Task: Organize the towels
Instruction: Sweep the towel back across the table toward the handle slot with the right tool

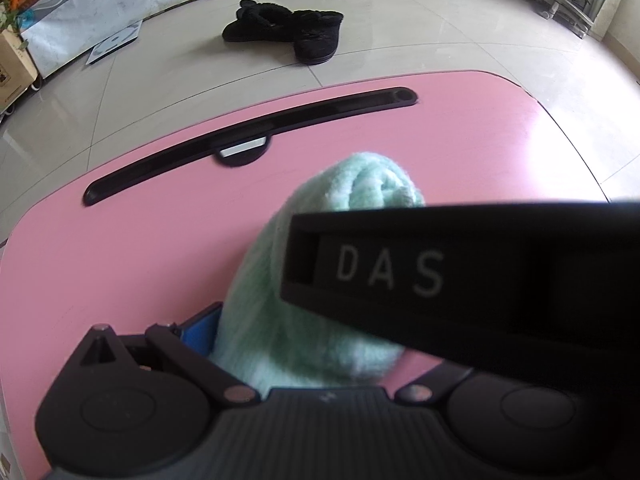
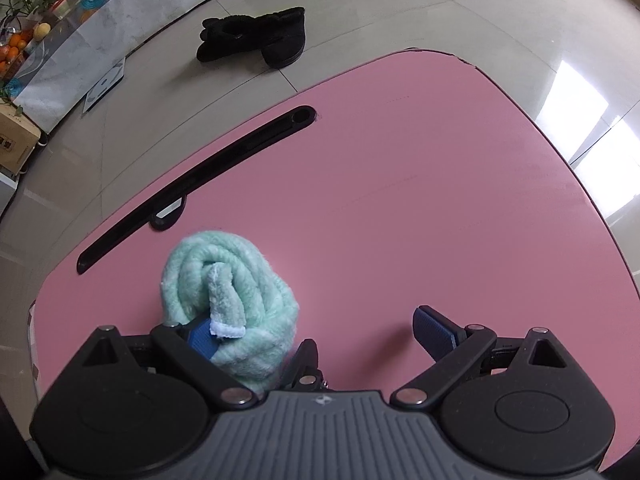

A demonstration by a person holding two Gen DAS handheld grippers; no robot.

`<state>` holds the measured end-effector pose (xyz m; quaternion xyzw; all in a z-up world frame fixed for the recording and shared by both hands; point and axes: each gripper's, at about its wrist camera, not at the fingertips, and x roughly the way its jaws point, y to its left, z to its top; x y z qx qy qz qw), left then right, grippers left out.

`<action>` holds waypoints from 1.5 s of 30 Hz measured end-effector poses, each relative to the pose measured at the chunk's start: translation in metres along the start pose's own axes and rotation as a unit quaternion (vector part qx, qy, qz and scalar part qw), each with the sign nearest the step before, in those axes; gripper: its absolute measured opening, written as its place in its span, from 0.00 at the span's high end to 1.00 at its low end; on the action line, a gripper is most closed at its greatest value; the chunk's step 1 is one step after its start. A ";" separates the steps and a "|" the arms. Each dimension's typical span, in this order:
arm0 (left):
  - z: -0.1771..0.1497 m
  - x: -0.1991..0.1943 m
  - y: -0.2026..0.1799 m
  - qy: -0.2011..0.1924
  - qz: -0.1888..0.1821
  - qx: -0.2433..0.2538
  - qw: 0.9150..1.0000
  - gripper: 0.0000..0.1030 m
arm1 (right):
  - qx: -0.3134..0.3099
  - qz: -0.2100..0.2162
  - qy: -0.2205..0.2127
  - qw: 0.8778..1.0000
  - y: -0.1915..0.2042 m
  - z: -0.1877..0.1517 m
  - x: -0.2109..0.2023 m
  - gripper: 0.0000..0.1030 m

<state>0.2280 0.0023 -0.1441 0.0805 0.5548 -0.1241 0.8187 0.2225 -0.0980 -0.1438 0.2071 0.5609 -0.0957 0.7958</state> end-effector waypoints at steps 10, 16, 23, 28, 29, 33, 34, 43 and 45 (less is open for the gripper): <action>-0.010 -0.005 0.022 0.004 0.008 -0.018 1.000 0.00 | -0.026 0.008 0.003 1.000 0.023 -0.011 0.002 0.06; -0.016 -0.007 0.037 0.004 0.013 -0.031 0.999 0.00 | -0.041 0.015 0.007 0.999 0.037 -0.016 0.004 0.06; -0.024 -0.011 0.057 0.006 0.021 -0.051 0.998 0.00 | -0.059 0.021 0.011 0.998 0.056 -0.024 0.006 0.06; -0.028 -0.014 0.068 0.006 0.025 -0.061 0.998 0.00 | -0.069 0.025 0.012 0.997 0.068 -0.030 0.007 0.06; -0.029 -0.014 0.071 0.006 0.026 -0.063 0.998 0.00 | -0.071 0.026 0.012 0.997 0.071 -0.031 0.007 0.06; -0.032 -0.016 0.079 0.007 0.029 -0.071 0.997 0.00 | -0.080 0.028 0.011 0.996 0.079 -0.034 0.008 0.06; -0.033 -0.016 0.081 0.008 0.030 -0.073 0.997 0.00 | -0.082 0.029 0.011 0.996 0.081 -0.035 0.008 0.06; -0.041 -0.019 0.099 0.007 0.036 -0.089 0.995 0.00 | -0.097 0.035 0.015 0.995 0.099 -0.043 0.010 0.06; -0.042 -0.019 0.102 0.007 0.038 -0.093 0.995 0.00 | -0.100 0.036 0.015 0.994 0.102 -0.044 0.010 0.06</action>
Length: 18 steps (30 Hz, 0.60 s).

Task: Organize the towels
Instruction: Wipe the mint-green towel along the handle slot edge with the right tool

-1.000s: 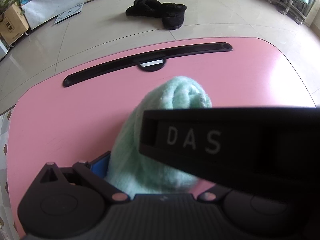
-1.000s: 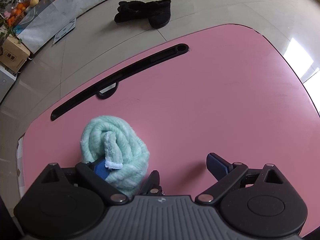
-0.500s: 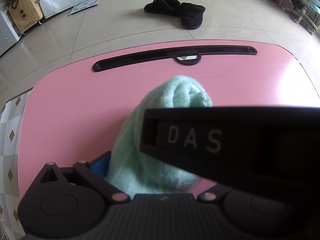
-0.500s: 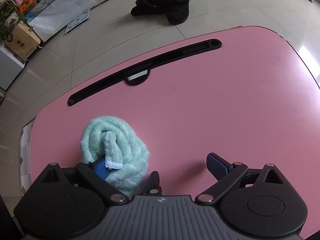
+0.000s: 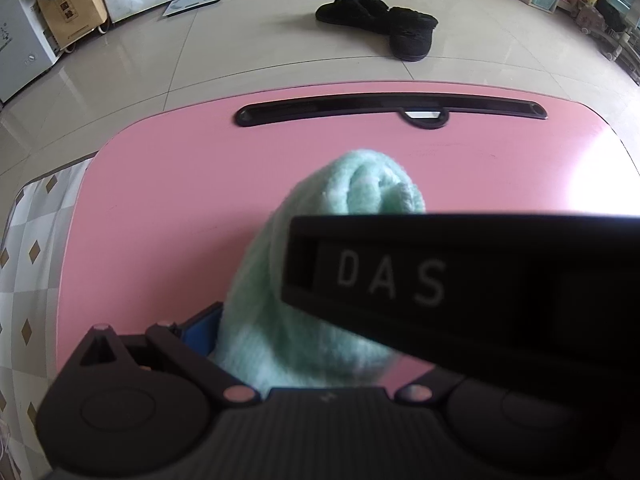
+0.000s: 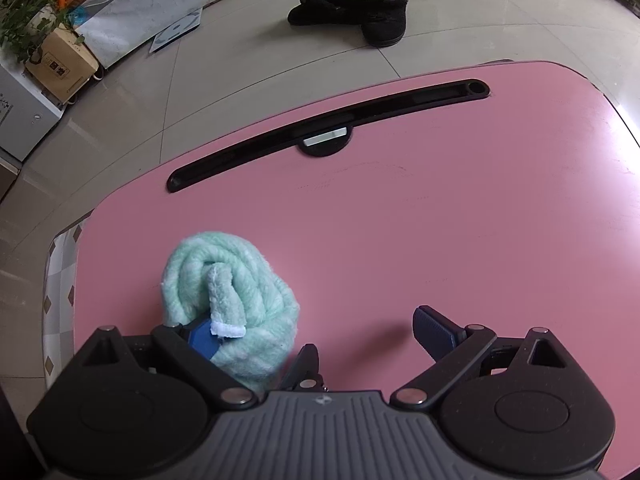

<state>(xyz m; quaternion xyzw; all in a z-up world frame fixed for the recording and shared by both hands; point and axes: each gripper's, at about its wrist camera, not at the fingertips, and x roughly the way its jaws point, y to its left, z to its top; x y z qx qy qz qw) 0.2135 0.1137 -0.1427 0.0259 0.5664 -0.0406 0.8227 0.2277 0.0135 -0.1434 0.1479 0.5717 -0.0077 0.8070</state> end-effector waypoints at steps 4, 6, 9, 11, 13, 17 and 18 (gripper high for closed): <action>-0.001 0.000 0.006 0.000 0.003 -0.007 1.000 0.00 | -0.006 0.001 -0.001 1.000 0.007 -0.002 0.001 0.06; -0.002 0.000 0.009 -0.001 0.004 -0.010 1.000 0.00 | -0.010 0.002 -0.001 1.000 0.010 -0.002 0.001 0.06; -0.003 -0.001 0.014 -0.001 0.006 -0.015 1.000 0.00 | -0.012 0.004 -0.001 1.000 0.014 -0.003 0.002 0.06; -0.003 -0.001 0.016 -0.001 0.007 -0.017 1.000 0.00 | -0.014 0.005 0.000 1.000 0.016 -0.004 0.003 0.06; -0.003 -0.001 0.018 -0.001 0.008 -0.020 1.000 0.00 | -0.015 0.006 0.001 1.000 0.018 -0.004 0.003 0.06; -0.005 -0.001 0.023 0.001 0.011 -0.028 1.000 0.00 | -0.018 0.008 0.003 1.000 0.021 -0.005 0.004 0.06; -0.006 -0.002 0.024 0.001 0.012 -0.030 0.999 0.00 | -0.019 0.008 0.003 1.000 0.023 -0.005 0.004 0.06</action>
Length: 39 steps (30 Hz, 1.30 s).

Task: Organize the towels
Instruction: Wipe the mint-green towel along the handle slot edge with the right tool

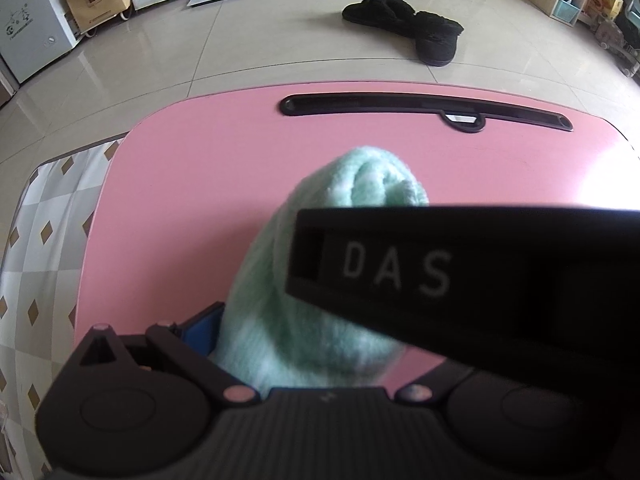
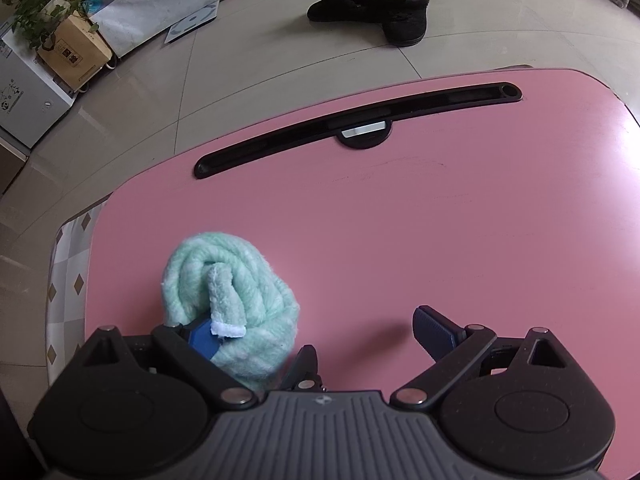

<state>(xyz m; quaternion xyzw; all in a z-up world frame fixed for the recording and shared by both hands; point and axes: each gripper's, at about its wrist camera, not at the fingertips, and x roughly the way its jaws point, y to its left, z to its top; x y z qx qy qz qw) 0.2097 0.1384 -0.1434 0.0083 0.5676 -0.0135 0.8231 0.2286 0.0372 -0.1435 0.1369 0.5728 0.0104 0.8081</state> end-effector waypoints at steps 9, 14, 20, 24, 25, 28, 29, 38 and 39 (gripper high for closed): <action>-0.008 -0.004 0.021 0.004 0.011 -0.027 1.000 0.00 | -0.019 0.009 0.003 1.000 0.019 -0.007 0.002 0.06; -0.012 -0.005 0.034 0.004 0.017 -0.043 0.999 0.00 | -0.028 0.015 0.006 0.999 0.031 -0.010 0.004 0.06; -0.018 -0.008 0.046 -0.011 0.024 -0.058 0.998 0.00 | -0.048 0.024 0.007 0.999 0.044 -0.014 0.007 0.06; -0.017 -0.008 0.048 -0.013 0.027 -0.066 0.997 0.00 | -0.062 0.024 0.000 0.998 0.050 -0.015 0.008 0.06; -0.016 -0.008 0.048 -0.011 0.028 -0.068 0.997 0.00 | -0.065 0.024 -0.002 0.998 0.051 -0.015 0.008 0.06; -0.015 -0.008 0.048 -0.009 0.030 -0.072 0.997 0.00 | -0.067 0.024 -0.002 0.997 0.051 -0.013 0.008 0.06; -0.014 -0.008 0.049 -0.009 0.030 -0.074 0.997 0.00 | -0.067 0.025 -0.001 0.997 0.051 -0.013 0.008 0.06; -0.010 -0.006 0.039 -0.008 0.034 -0.082 0.996 0.00 | -0.068 0.019 -0.010 0.997 0.047 -0.007 0.008 0.06; -0.011 -0.006 0.038 -0.008 0.034 -0.082 0.996 0.00 | -0.066 0.019 -0.009 0.998 0.045 -0.006 0.008 0.06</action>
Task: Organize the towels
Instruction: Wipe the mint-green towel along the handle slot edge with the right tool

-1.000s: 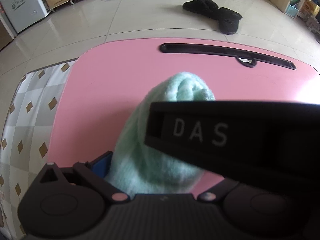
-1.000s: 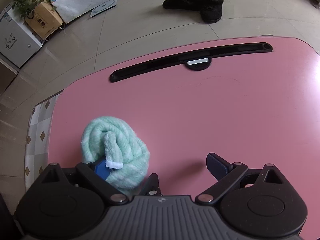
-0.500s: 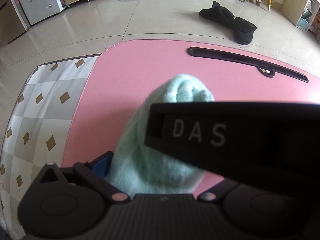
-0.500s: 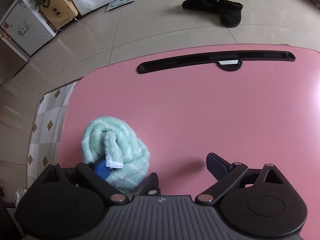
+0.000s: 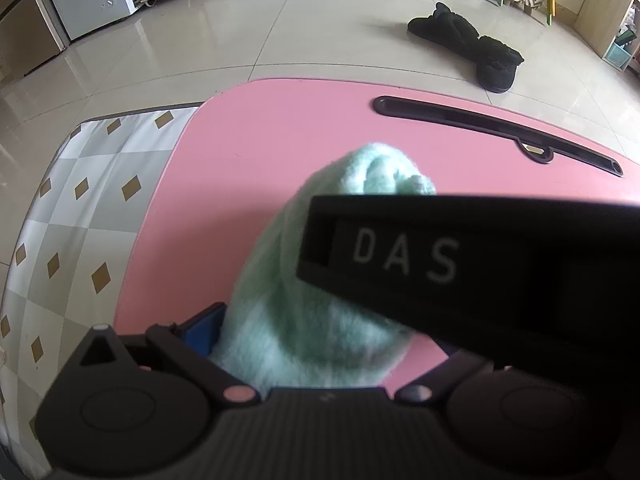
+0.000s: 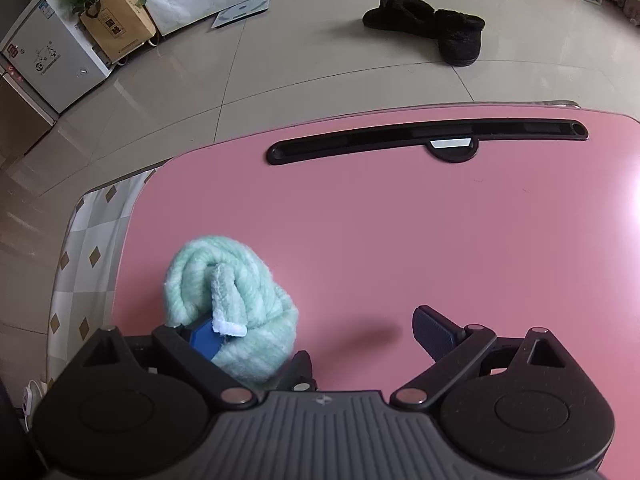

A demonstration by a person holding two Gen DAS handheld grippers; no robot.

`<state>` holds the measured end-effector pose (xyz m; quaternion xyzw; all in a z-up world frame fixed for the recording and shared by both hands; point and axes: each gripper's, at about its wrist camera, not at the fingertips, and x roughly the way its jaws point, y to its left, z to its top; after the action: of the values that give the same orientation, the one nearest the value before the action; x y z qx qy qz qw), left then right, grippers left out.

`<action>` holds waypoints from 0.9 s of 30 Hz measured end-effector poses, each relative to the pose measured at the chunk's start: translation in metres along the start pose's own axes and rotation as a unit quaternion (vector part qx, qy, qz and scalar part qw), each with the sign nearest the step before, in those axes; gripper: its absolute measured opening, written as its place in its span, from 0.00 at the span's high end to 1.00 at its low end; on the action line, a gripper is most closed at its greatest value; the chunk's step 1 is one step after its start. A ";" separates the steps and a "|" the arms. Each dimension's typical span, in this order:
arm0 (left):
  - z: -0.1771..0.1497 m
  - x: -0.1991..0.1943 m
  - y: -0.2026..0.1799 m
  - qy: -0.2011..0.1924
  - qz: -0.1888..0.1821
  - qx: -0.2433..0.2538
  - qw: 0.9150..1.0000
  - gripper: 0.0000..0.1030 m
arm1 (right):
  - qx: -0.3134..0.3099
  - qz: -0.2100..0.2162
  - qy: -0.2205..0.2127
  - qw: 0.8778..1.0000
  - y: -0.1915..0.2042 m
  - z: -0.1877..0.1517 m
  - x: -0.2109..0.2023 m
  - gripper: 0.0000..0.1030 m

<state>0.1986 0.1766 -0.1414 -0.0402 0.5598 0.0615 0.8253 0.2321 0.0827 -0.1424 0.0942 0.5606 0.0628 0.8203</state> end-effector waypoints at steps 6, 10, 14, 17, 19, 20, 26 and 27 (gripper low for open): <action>-0.011 -0.004 -0.012 -0.005 -0.002 0.005 1.000 0.00 | -0.007 -0.001 0.000 1.000 -0.011 -0.005 -0.005 0.06; -0.020 -0.008 -0.022 -0.001 -0.004 0.011 1.000 0.00 | -0.011 -0.001 0.001 1.000 -0.019 -0.011 -0.010 0.06; -0.029 -0.012 -0.033 -0.001 -0.008 0.019 1.000 0.00 | -0.010 -0.001 0.004 1.000 -0.030 -0.018 -0.016 0.06; -0.038 -0.015 -0.039 -0.004 -0.009 0.022 1.000 0.00 | -0.010 0.000 0.010 1.000 -0.039 -0.024 -0.020 0.06; -0.044 -0.018 -0.043 -0.005 -0.009 0.022 1.000 0.00 | -0.009 0.002 0.014 1.000 -0.044 -0.028 -0.022 0.06; -0.047 -0.019 -0.044 -0.005 -0.009 0.021 1.000 0.00 | -0.009 0.002 0.016 1.000 -0.046 -0.029 -0.023 0.06; -0.060 -0.026 -0.051 -0.004 -0.010 0.022 1.000 0.00 | -0.011 0.006 0.024 1.000 -0.056 -0.041 -0.030 0.06; -0.062 -0.027 -0.052 -0.003 -0.010 0.022 1.000 0.00 | -0.012 0.005 0.024 1.000 -0.058 -0.043 -0.031 0.06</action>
<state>0.1393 0.1147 -0.1397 -0.0270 0.5580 0.0409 0.8284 0.1811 0.0238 -0.1427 0.0861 0.5791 0.0761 0.8071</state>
